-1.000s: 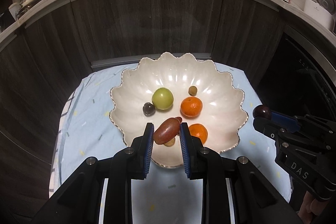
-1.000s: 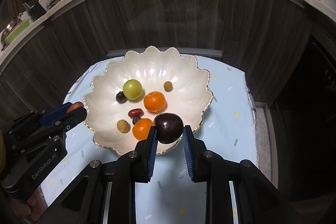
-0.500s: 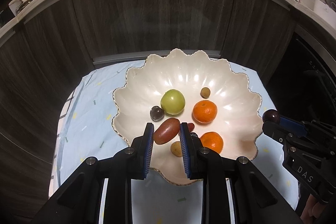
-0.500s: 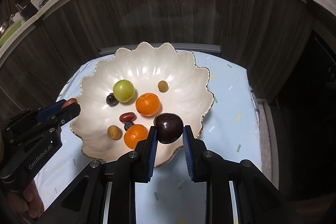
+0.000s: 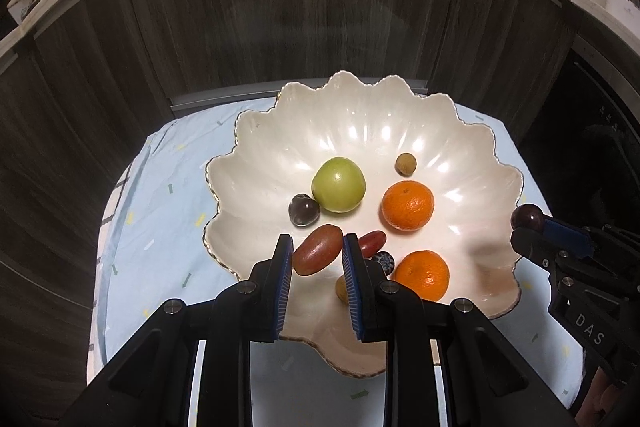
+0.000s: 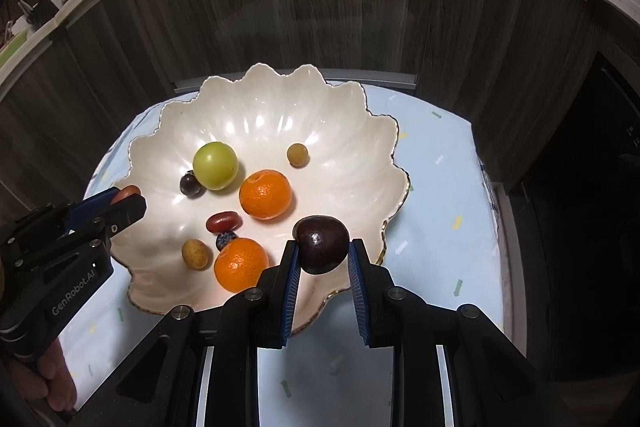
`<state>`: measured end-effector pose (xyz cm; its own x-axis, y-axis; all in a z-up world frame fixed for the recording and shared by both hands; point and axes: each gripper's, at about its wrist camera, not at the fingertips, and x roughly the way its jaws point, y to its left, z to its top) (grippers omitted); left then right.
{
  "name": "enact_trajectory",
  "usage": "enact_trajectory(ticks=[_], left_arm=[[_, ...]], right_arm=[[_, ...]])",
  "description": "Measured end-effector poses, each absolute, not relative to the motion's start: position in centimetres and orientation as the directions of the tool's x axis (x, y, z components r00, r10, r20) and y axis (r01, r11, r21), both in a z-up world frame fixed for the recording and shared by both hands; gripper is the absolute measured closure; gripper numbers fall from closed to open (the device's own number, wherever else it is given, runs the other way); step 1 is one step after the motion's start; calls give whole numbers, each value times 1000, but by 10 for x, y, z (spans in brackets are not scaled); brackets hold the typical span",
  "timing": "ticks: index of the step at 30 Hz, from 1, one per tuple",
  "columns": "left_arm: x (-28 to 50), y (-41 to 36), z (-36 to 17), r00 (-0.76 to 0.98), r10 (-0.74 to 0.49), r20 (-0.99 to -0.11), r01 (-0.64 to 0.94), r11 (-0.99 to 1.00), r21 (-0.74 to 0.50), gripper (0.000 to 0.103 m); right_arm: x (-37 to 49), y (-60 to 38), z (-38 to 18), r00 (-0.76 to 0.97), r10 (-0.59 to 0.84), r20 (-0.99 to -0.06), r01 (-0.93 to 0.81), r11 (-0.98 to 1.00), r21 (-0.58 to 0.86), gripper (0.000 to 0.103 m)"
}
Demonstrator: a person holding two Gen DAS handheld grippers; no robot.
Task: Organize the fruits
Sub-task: 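Carry the date with the left tool while the right tool carries the cherry over the bowl, then open both tools to drop the date and cherry into the bowl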
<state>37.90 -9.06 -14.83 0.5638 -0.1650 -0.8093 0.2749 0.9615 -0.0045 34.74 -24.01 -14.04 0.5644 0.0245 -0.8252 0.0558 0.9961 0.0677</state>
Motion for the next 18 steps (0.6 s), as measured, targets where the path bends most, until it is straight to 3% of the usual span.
enact_trajectory(ticks=[7, 12, 18], left_arm=[[381, -89, -151, 558, -165, -813, 276, 961, -5, 75], [381, -89, -152, 556, -158, -816, 276, 961, 1, 62], [378, -88, -149, 567, -144, -811, 264, 964, 14, 47]], right_arm=[[350, -240, -145, 555, 29, -831, 61, 995, 75, 77], [350, -238, -145, 554, 25, -832, 56, 996, 67, 74], [347, -239, -140, 576, 4, -818, 69, 996, 53, 42]])
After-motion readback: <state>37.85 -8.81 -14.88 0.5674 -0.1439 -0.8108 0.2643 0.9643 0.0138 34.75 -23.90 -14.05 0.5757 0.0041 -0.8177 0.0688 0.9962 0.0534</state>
